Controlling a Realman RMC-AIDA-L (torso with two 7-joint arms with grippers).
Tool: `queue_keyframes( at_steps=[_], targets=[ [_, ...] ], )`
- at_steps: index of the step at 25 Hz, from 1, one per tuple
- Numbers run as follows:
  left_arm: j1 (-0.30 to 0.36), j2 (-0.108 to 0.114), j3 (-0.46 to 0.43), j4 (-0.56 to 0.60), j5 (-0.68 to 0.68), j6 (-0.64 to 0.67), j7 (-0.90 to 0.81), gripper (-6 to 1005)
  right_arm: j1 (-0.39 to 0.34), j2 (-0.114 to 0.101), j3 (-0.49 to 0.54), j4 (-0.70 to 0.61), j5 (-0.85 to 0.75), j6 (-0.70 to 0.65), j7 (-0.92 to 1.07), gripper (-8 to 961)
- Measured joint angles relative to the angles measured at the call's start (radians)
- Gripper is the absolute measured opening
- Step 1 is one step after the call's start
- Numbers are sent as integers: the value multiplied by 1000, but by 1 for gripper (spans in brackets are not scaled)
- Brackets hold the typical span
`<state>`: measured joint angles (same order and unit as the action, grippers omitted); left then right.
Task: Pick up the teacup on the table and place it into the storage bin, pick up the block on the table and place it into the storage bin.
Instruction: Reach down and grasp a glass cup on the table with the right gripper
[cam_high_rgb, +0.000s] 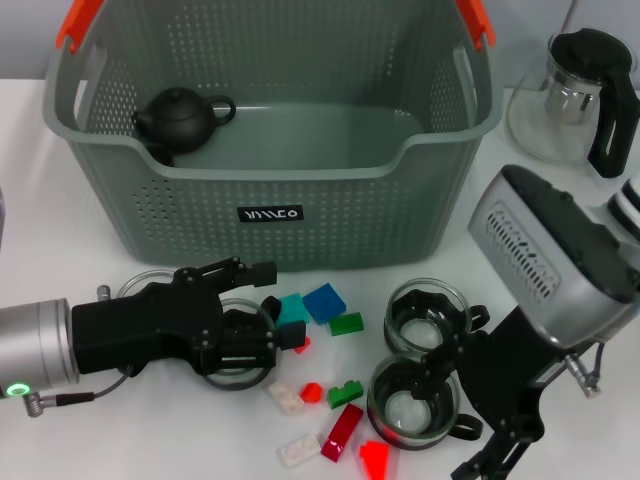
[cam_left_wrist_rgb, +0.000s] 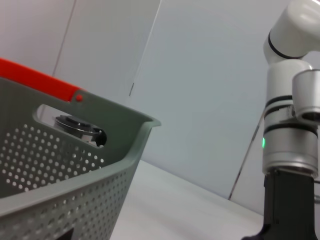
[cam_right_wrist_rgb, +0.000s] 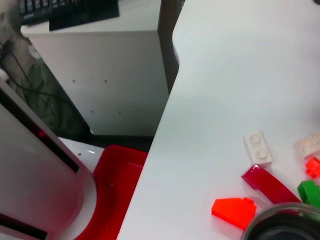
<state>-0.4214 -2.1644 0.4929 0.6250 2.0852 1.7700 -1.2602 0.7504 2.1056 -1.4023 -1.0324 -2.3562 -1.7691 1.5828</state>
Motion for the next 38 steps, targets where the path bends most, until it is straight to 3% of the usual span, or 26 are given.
queue_keyframes(
  at_steps=[18,32,38],
  targets=[
    [4,4,-17,-5,-1,0,18,935,0,2,-221,3,51,154,79,915],
    [15,2,-21,-5,0,0,33,934,0,0,-244,4,31,167,95,910],
    [17,0,-20,-5,0,0,33,934,0,0,-258,6,21,172,115,819]
  ],
)
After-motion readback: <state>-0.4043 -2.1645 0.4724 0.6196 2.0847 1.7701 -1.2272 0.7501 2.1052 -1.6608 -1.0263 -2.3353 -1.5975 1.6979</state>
